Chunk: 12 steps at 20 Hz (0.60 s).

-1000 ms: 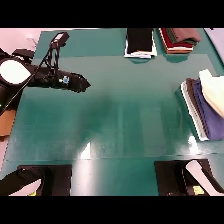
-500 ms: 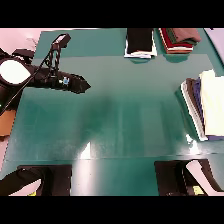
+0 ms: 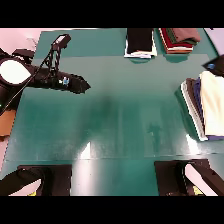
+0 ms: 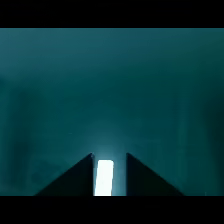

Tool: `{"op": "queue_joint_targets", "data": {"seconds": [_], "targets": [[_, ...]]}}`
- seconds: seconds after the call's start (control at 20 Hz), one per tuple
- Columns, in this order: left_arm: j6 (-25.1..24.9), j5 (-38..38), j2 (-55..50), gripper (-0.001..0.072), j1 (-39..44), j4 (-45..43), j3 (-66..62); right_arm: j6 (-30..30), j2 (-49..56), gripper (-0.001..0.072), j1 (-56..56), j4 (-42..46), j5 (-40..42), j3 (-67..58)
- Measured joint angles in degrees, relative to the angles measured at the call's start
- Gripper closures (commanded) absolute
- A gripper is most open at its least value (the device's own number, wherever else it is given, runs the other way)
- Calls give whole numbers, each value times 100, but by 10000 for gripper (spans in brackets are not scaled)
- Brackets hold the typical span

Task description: Fold the shirts.

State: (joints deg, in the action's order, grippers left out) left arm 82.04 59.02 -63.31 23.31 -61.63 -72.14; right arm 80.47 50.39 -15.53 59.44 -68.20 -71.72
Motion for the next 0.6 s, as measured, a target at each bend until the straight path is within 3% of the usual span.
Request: {"op": "queue_joint_targets", "data": {"seconds": [0.05,0.25,0.6], "targets": [[0,13,0,680,2,0,0,0,0,697,402,-20,129,-7],[0,20,0,680,0,0,0,-2,0,697,1528,-57,511,-24],[2,-7,0,680,0,0,0,-2,0,697,2074,-76,684,-28]]}}
